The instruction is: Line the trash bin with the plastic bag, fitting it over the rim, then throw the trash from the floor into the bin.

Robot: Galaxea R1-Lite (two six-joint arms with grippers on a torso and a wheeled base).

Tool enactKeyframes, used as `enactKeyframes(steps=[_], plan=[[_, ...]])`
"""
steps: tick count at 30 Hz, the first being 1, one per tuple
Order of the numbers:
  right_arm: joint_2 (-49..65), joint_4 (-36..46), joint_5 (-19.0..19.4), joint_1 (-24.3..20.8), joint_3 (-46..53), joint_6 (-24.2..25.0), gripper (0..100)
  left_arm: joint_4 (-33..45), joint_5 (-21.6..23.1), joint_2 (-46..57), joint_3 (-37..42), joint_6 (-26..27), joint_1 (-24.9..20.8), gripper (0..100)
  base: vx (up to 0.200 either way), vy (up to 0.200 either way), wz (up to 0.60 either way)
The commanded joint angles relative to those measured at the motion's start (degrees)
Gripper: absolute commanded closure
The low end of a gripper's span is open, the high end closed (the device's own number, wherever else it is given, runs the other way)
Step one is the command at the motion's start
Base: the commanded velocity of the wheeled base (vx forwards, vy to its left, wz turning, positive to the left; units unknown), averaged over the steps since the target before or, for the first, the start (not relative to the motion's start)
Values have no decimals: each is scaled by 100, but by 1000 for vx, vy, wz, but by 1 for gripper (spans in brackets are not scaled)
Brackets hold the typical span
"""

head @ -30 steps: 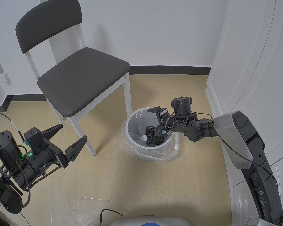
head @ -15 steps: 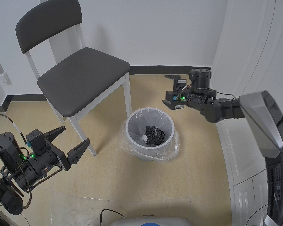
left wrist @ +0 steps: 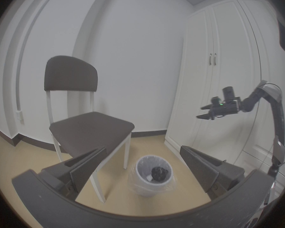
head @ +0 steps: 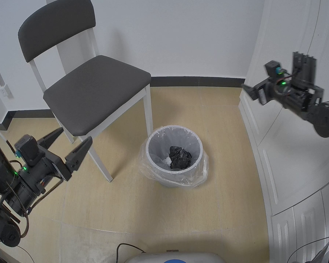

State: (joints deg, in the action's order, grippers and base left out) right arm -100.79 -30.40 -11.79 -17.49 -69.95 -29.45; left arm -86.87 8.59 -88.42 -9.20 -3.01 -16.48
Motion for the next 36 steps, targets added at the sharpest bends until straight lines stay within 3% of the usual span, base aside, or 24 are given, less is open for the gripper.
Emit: enactKeyframes(steps=[1, 8, 11, 12, 22, 27, 36], plan=[[3619, 70, -658, 791, 1959, 2875, 0, 812, -745, 1925, -565, -121, 66, 0, 0, 0, 0], [5157, 61, -614, 1275, 2996, 3033, 0, 2631, -930, 3393, -635, -138, 207, 0, 0, 0, 0], [5447, 61, -597, 1284, 3216, 3121, 0, 2886, -930, 3604, -644, -138, 207, 0, 0, 0, 0], [6098, 61, -597, 1284, 3699, 3200, 0, 3405, -939, 4113, -626, -138, 207, 0, 0, 0, 0], [7618, 61, -605, 1292, 4833, 3235, 0, 4978, -956, 5607, -398, -138, 216, 0, 0, 0, 0], [8181, 70, -597, 1600, 5492, 3508, 0, 5751, -965, 6346, -398, -138, 224, 0, 0, 0, 0], [9877, 78, -350, 1670, 6854, 3596, 0, 6982, -895, 7541, -310, -138, 892, 0, 0, 0, 0]])
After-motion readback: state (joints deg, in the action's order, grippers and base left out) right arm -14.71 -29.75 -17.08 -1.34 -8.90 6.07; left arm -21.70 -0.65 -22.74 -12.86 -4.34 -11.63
